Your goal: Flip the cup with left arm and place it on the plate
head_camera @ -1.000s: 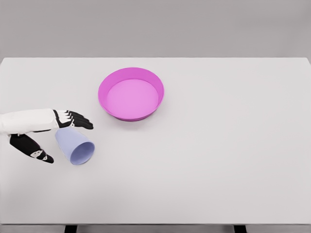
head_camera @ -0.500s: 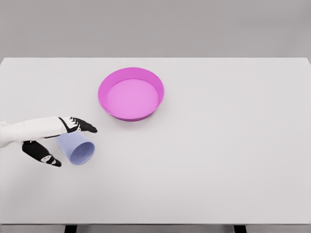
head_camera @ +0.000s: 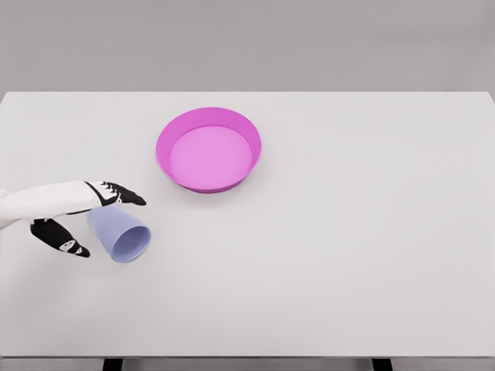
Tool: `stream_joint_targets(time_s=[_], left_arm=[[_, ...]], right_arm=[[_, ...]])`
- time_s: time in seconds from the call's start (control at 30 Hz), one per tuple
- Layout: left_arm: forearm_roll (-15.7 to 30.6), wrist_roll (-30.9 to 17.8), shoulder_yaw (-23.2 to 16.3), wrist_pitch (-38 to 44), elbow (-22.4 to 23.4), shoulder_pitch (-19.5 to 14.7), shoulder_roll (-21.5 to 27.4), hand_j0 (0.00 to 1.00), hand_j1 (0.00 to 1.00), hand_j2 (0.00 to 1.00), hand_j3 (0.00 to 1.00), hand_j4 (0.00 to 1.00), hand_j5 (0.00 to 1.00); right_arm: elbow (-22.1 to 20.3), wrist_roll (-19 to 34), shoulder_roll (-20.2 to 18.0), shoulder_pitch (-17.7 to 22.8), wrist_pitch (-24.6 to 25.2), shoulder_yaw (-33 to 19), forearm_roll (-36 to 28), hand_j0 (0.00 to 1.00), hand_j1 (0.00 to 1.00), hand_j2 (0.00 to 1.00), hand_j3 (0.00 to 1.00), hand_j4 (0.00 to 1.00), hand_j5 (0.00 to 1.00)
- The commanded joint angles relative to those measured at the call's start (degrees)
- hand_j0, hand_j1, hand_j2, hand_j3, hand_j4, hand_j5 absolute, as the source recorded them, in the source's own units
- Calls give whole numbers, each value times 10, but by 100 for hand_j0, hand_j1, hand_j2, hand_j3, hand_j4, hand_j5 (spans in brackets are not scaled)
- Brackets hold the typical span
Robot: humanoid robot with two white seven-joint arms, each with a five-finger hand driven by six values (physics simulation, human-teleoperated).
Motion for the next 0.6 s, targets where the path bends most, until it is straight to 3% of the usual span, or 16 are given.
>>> stream_joint_targets(time_s=[0.0,0.57], left_arm=[[-12,0,-1,2,0,-1,-1,100,100,100,100,100,100],[-24,-1,-8,46,8,-4,-29,100,100,100,100,100,100]], right_arm=[[0,0,0,0,0,0,0,100,100,100,100,100,100],[0,0,0,0,0,0,0,100,100,100,100,100,100]])
